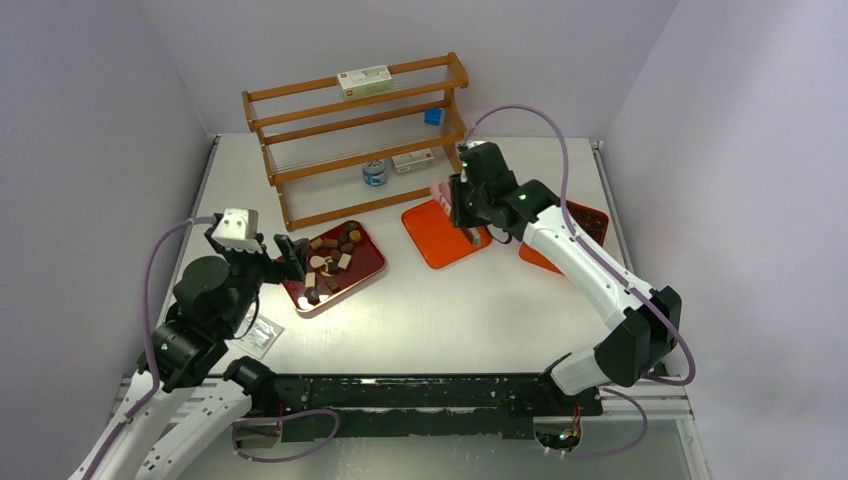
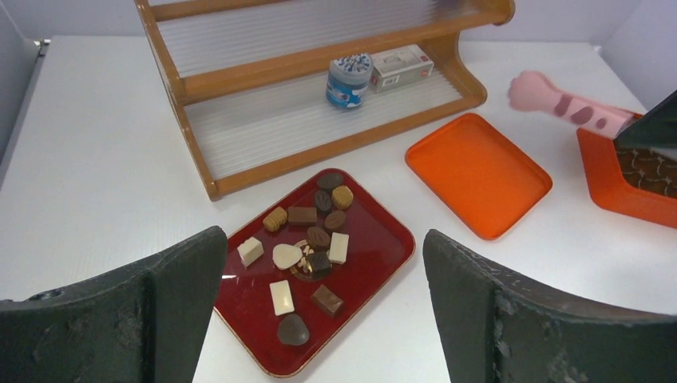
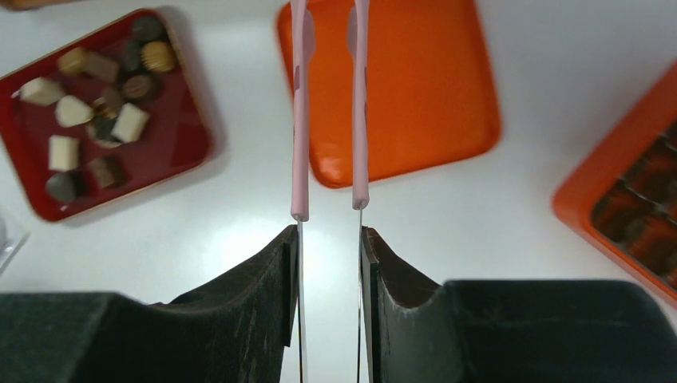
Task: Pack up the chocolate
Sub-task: Place the fake chocolate in the packing bottle, then pick up the fake chocolate from the plate.
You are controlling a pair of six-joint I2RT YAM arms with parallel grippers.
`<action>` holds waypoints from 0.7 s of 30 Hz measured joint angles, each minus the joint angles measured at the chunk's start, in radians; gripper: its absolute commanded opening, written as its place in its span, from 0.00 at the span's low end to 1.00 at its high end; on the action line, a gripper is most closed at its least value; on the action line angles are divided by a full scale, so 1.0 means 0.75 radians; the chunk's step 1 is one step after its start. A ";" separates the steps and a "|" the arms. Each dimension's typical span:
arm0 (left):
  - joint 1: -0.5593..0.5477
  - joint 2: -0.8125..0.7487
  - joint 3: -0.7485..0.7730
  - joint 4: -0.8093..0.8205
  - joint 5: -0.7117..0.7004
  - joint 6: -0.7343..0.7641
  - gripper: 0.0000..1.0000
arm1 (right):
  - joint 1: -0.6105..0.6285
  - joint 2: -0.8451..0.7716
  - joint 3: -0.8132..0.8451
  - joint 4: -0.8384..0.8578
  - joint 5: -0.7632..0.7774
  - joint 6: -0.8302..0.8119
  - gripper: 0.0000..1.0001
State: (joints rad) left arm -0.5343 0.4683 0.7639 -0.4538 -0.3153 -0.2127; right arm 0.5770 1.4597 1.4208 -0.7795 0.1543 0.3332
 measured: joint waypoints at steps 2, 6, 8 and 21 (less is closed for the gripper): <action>0.000 -0.026 -0.001 0.005 -0.005 0.001 0.97 | 0.057 0.003 0.000 0.023 -0.022 0.001 0.35; -0.001 -0.066 0.000 0.009 -0.011 -0.001 0.97 | 0.189 0.053 0.001 0.050 -0.036 0.002 0.36; -0.001 -0.081 -0.001 0.009 -0.019 -0.001 0.97 | 0.249 0.097 0.001 0.061 -0.041 0.006 0.36; -0.001 -0.150 0.000 0.009 -0.079 -0.001 0.97 | 0.523 0.417 0.147 0.120 -0.080 0.010 0.39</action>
State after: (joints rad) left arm -0.5346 0.3557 0.7639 -0.4469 -0.3748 -0.2131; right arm 0.9695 1.7725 1.5311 -0.6895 0.0940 0.3405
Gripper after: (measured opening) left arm 0.974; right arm 0.393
